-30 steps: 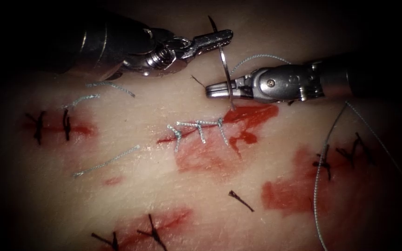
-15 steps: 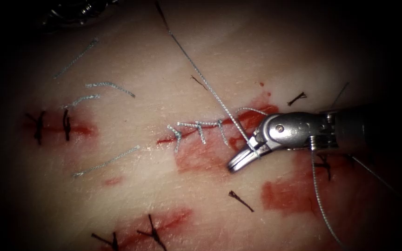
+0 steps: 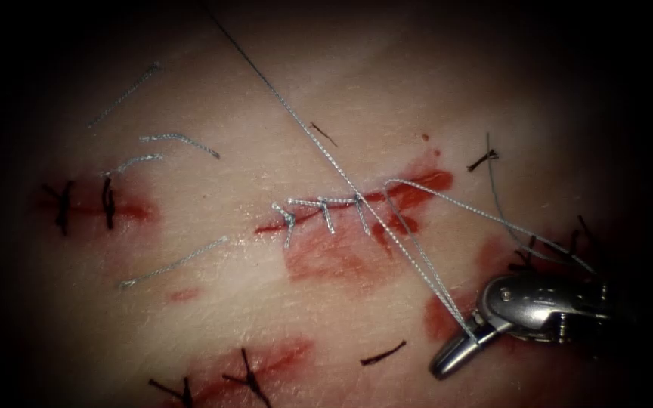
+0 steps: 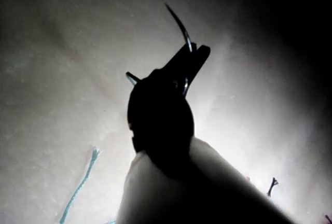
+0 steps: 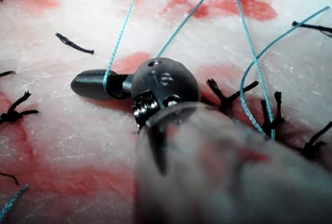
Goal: Wound Closure
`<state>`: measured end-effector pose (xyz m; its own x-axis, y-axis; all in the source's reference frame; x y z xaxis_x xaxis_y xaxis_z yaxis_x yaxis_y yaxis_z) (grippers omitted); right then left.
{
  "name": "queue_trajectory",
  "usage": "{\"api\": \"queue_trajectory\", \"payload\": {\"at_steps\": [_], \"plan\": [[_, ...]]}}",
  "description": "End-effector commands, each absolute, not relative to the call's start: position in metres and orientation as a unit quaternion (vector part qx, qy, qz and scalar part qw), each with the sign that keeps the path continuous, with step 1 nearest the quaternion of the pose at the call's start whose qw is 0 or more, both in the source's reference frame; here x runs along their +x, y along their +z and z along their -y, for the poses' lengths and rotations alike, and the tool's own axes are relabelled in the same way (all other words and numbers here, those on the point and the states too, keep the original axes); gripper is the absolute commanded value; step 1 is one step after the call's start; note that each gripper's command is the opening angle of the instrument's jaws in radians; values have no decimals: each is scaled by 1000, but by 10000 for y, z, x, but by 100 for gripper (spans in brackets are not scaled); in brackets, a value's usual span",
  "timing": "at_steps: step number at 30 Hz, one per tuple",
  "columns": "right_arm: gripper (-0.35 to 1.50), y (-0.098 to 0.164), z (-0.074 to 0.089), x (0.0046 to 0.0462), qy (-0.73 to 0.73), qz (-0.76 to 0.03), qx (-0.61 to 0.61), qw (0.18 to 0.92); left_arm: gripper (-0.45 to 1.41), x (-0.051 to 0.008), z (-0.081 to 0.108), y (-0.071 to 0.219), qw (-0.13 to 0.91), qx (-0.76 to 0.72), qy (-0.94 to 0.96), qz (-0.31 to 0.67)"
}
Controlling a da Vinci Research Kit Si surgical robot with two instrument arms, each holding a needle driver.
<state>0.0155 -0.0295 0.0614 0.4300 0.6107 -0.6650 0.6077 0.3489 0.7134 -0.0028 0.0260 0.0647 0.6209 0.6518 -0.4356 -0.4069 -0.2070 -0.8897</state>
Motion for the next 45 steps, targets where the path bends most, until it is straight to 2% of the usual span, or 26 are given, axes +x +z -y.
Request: {"api": "queue_trajectory", "payload": {"at_steps": [1,10,15,23,38,42,45], "plan": [[-35,609,306,148,14,-529,577,622,-45,-25,-264,650,625,-649,425,88],[-35,586,315,98,54,-490,610,620,-45,48,-290,634,641,-644,417,25],[-35,574,320,69,66,-467,632,614,-45,107,-307,629,654,-633,413,-24],[-35,552,329,37,78,-428,647,627,-45,174,-324,626,663,-623,409,-74],[-35,523,330,-7,109,-408,648,634,-45,287,-346,606,680,-601,392,-152],[-35,523,329,-9,107,-406,649,635,-45,301,-347,600,680,-601,391,-156],[-35,528,319,4,144,-421,625,641,-45,285,-343,595,689,-598,377,-157]]}}
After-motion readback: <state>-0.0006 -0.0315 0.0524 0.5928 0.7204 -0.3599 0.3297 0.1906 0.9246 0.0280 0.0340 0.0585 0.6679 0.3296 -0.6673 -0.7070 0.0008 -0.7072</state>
